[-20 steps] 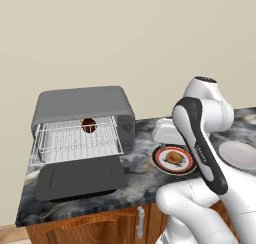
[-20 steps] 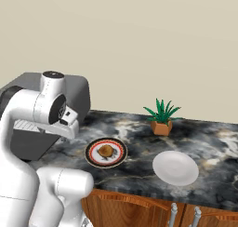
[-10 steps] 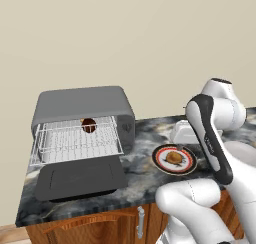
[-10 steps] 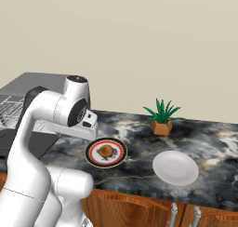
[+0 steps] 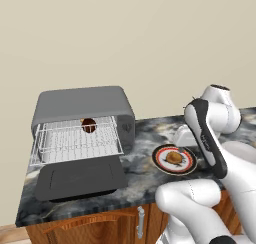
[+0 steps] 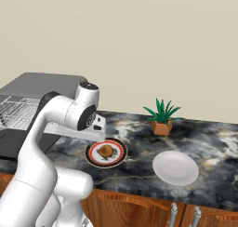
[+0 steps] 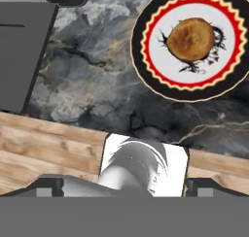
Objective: Open the toaster oven door. Place the bread on the top rack in the toaster oven and place the steak on the bottom rack.
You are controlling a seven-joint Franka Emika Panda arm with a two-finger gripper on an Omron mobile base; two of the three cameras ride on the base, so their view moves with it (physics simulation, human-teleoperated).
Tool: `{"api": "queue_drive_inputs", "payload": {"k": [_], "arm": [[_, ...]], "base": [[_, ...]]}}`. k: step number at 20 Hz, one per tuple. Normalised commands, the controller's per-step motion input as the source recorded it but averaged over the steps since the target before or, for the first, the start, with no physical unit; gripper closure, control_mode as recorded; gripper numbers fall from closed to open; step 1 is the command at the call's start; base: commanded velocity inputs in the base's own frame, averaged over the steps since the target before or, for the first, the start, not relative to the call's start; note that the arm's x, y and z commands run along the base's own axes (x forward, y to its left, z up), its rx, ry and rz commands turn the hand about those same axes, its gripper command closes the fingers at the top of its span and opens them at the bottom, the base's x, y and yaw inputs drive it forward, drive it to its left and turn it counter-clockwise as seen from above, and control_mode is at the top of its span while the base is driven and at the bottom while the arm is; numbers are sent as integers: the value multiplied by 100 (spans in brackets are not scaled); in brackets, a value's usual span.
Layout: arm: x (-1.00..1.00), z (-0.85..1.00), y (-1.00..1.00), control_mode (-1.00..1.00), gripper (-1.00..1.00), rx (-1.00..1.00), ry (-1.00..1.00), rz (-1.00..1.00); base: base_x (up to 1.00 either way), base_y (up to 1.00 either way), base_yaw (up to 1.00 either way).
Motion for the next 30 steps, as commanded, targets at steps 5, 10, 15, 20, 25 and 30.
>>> {"api": "queue_drive_inputs", "payload": {"k": [5, 10, 15, 20, 25, 30], "arm": [[41, -26, -2, -100, -100, 0, 0, 0], [44, -24, 0, -100, -100, 0, 0, -2], [33, -22, -8, -100, -100, 0, 5, -6], [33, -24, -7, -100, -100, 1, 10, -15], [28, -26, -3, -100, -100, 2, 7, -22], [28, -25, 0, -100, -100, 4, 1, -21]], "base": [[0, 0, 0], [0, 0, 0], [0, 0, 0], [0, 0, 0], [0, 0, 0], [0, 0, 0]]}}
